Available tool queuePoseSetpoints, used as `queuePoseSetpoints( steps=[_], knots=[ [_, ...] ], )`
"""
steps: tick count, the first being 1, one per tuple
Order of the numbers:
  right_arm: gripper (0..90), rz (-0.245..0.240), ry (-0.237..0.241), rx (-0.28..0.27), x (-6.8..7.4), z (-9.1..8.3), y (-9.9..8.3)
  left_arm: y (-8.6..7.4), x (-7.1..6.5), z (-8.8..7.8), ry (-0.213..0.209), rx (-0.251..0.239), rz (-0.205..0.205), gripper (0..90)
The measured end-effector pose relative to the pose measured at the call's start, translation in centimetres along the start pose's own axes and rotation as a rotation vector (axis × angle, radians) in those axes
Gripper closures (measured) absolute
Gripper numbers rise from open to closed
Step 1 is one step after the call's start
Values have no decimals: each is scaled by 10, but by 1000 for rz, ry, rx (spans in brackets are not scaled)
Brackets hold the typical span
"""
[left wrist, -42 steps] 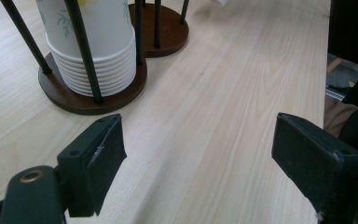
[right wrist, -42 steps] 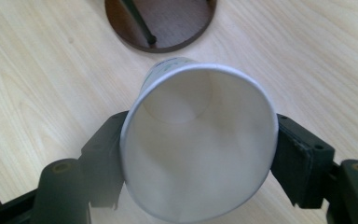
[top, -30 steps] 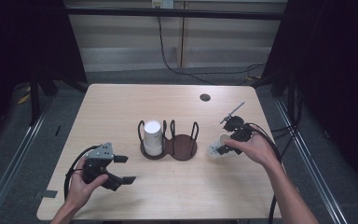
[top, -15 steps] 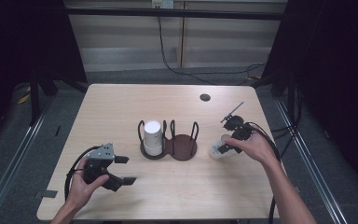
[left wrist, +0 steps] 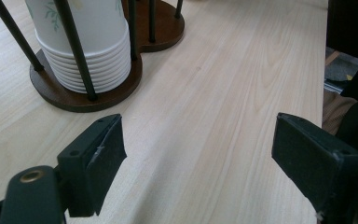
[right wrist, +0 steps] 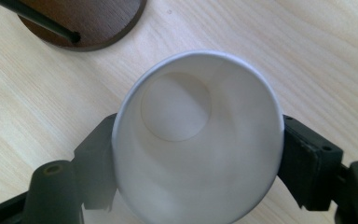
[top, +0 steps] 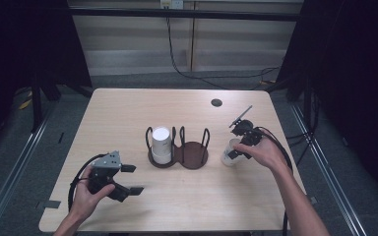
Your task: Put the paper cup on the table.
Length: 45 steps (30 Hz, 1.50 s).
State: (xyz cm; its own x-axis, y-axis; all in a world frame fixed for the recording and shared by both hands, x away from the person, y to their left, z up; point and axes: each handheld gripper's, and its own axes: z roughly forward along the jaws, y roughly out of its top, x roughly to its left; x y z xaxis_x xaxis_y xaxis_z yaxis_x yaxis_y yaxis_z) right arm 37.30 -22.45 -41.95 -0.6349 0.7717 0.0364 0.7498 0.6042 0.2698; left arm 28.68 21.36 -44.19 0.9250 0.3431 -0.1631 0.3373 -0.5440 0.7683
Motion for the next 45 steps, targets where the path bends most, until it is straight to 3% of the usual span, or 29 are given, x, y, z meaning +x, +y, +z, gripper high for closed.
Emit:
queuePoseSetpoints(
  steps=[9,23,30,36,45],
  knots=[
    [210,29,-22,-9,0,6,4,0,0,0,1,0,1,170],
    [160,38,1,-53,2,7,5,-1,0,0,-1,5,2,171],
    [153,41,36,-68,5,4,4,-1,0,0,-3,6,1,170],
    [144,51,30,-86,7,1,3,-1,0,0,-1,8,0,170],
    [165,63,36,-167,8,-10,-2,-4,1,-1,18,5,-6,171]
  ],
)
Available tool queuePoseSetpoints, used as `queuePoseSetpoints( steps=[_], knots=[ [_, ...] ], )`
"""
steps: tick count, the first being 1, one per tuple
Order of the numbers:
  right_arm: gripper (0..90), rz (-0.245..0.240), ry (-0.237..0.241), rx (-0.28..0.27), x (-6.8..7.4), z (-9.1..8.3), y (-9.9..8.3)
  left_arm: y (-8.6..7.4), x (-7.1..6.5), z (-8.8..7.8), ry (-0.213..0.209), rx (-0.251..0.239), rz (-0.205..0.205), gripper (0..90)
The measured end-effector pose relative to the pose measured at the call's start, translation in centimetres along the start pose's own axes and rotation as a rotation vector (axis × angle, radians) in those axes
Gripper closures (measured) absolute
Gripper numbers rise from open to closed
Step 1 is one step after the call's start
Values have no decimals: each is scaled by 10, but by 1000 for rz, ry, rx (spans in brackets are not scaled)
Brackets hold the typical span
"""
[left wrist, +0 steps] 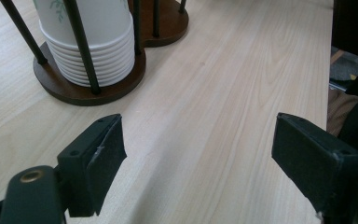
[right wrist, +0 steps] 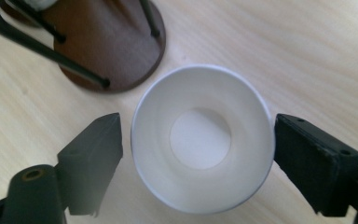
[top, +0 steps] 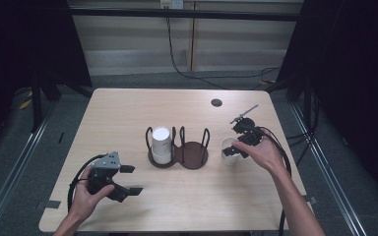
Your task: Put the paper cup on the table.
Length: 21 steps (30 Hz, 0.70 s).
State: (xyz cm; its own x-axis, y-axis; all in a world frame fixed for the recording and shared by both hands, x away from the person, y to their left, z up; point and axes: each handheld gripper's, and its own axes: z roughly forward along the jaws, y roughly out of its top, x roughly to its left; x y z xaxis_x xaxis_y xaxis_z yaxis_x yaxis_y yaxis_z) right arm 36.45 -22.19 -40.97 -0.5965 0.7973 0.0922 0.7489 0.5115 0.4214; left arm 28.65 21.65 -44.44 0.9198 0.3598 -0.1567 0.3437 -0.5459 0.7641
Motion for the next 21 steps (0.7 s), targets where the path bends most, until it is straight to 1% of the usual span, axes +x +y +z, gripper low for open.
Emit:
queuePoseSetpoints(
  steps=[1,2,3,4,6,7,8,9,12,13,14,17,18,19,21],
  knots=[
    [164,3,-3,-28,0,-1,-1,0,0,0,1,-2,-3,171],
    [164,24,5,-51,0,-3,-2,0,0,0,-2,-6,-9,170],
    [163,37,2,-74,-1,-4,-3,0,0,0,-2,-6,-9,170],
    [162,45,-1,-86,-2,-4,-5,0,0,0,1,1,-3,170],
    [162,56,4,-101,-2,-5,-9,-1,0,0,0,-2,-7,170],
    [162,59,2,-117,-1,-6,-11,-1,0,0,6,-6,-13,170],
    [162,59,2,-117,-1,-6,-11,-1,0,0,6,-6,-13,170],
    [162,54,2,-161,0,-8,-14,-1,1,0,7,-3,-14,170],
    [162,68,-7,-207,1,-12,-19,-1,0,1,6,0,-16,170],
    [161,70,4,-232,1,-13,-20,-1,0,1,3,0,-18,170],
    [162,68,11,-244,2,-14,-21,-1,1,1,3,1,-15,170],
    [164,73,10,-282,7,-16,-25,-1,0,2,2,-5,-24,170],
    [169,76,10,-305,9,-17,-27,-1,0,2,4,-2,-16,170],
    [172,78,9,-330,11,-18,-29,-1,-1,2,6,-4,-17,170],
    [176,84,21,-363,15,-19,-32,-1,-2,3,9,-7,-19,170]
  ],
)
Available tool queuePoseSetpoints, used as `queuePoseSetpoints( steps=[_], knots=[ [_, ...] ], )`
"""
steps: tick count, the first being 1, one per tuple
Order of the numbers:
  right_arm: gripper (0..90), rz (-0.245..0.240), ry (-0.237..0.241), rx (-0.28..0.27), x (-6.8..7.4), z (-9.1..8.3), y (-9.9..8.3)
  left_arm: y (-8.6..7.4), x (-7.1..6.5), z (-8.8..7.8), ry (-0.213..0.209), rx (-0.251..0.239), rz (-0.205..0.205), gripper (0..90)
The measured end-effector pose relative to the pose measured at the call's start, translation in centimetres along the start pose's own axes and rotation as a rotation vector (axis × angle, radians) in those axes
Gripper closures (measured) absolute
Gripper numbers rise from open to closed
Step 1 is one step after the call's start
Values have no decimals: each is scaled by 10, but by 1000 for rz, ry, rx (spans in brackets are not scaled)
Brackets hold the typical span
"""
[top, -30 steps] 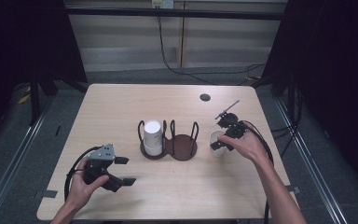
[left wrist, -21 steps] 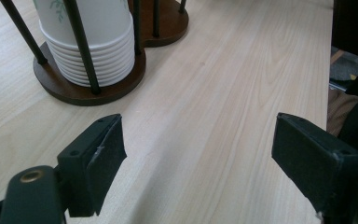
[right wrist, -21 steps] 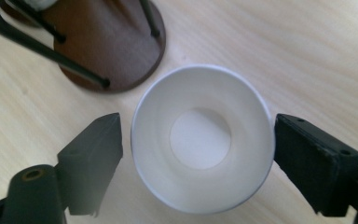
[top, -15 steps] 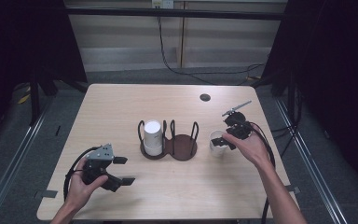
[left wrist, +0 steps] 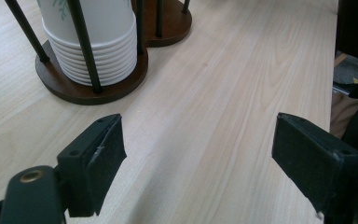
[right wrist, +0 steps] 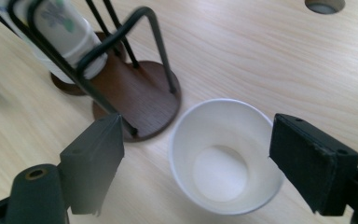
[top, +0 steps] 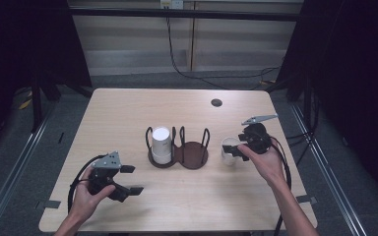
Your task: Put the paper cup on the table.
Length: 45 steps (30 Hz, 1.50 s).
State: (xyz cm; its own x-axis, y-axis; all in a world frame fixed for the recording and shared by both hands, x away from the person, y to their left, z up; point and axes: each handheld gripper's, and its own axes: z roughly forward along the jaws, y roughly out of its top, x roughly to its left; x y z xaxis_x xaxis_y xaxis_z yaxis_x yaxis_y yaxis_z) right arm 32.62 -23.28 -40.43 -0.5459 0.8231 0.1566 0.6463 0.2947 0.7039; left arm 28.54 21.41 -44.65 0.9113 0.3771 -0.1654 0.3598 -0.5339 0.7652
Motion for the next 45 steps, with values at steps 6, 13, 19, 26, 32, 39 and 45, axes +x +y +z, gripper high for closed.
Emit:
queuePoseSetpoints(
  steps=[6,13,19,26,32,39,45],
  knots=[
    [190,-30,-10,-64,18,-6,-12,-1,-5,2,10,-30,-3,170],
    [196,-41,14,-142,39,-10,-24,-1,-7,5,9,-35,-9,170],
    [201,-55,56,-189,59,-8,-33,-2,-8,6,18,-42,-20,170],
    [201,-58,102,-205,74,1,-42,-4,-8,6,32,-68,-47,170],
    [201,-64,118,-213,85,10,-50,-4,-8,6,41,-83,-63,170],
    [203,-82,127,-223,97,19,-59,-6,-12,7,60,-121,-89,170],
    [202,-78,150,-210,101,24,-65,-6,-15,11,69,-110,-82,170]
  ],
)
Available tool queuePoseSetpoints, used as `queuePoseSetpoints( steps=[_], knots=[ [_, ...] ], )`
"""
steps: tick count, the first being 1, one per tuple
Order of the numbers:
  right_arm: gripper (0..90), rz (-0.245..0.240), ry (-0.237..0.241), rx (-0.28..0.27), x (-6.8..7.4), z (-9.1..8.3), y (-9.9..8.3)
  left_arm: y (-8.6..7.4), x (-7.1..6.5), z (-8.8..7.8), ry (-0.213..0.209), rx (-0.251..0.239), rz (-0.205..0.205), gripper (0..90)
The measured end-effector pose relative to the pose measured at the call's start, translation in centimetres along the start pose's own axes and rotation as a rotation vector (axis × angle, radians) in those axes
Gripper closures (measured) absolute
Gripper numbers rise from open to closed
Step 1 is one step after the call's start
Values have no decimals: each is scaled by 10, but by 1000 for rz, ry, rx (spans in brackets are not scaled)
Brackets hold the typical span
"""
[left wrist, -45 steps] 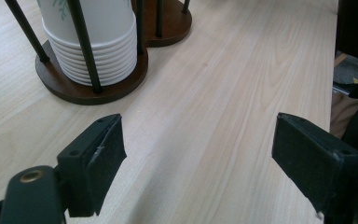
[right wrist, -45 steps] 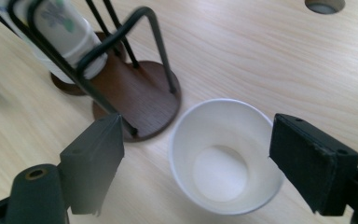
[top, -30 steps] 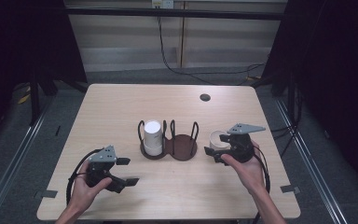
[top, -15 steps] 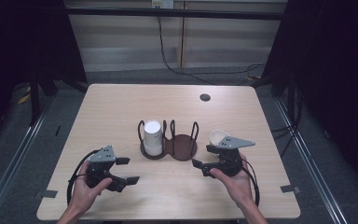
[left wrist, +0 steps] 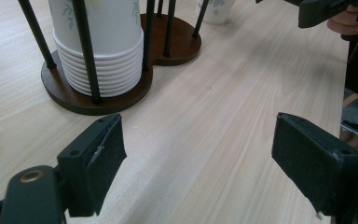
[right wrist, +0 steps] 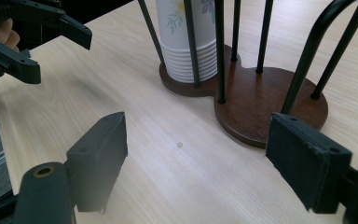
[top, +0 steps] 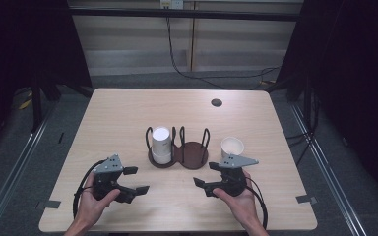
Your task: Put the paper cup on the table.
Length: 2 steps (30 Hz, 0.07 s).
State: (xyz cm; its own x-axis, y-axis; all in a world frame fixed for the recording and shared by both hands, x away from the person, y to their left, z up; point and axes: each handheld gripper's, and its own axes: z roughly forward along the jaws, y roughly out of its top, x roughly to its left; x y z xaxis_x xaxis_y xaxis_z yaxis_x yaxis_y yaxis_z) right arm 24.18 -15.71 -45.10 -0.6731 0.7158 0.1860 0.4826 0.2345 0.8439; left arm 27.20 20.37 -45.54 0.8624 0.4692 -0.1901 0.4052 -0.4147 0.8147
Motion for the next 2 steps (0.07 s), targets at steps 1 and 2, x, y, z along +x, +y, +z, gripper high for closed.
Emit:
queuePoseSetpoints(
  steps=[1,2],
  knots=[
    [197,2,2,0,0,0,-1,0,0,0,5,2,2,170],
    [190,-1,-1,3,0,0,-1,0,0,0,5,2,2,170]
  ],
)
